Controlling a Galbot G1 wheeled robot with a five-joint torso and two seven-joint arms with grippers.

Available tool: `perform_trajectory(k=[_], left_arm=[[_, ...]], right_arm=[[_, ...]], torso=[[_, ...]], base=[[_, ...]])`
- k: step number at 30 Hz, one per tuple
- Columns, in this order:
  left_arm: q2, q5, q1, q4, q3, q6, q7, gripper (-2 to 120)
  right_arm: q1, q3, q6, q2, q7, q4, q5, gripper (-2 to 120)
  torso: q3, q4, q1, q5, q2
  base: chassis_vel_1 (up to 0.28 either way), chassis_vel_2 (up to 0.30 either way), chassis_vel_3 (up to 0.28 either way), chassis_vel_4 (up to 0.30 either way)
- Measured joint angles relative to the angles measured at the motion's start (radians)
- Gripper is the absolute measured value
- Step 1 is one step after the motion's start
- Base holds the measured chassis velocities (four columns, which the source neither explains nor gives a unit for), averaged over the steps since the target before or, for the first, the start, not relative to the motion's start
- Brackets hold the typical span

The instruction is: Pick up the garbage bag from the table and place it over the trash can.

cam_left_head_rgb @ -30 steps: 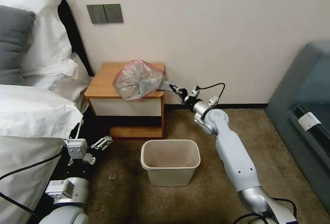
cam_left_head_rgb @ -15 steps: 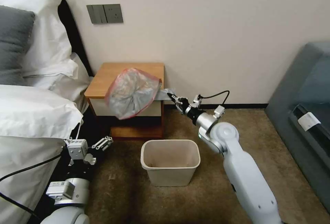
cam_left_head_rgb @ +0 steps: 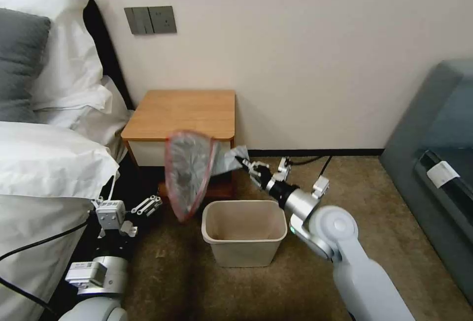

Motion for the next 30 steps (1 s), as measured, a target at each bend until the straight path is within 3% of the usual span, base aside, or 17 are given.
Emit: perform_trajectory(k=[16, 30], left_arm=[[-0.006, -0.002, -0.002, 0.009, 0.000, -0.016, 0.000, 100], [-0.016, -0.002, -0.005, 0.026, 0.002, -0.037, -0.001, 100]], right_arm=[[-0.123, 0.015, 0.006, -0.115, 0.042, 0.040, -0.097, 0], [-0.167, 0.040, 0.014, -0.137, 0.103, 0.042, -0.145, 0]], torso=[[0.000, 0.0000, 0.000, 0.0000, 0.000], [0.000, 0.0000, 0.000, 0.0000, 0.000]], base=[[0.000, 0.000, 0.000, 0.000], [0.000, 0.000, 0.000, 0.000]])
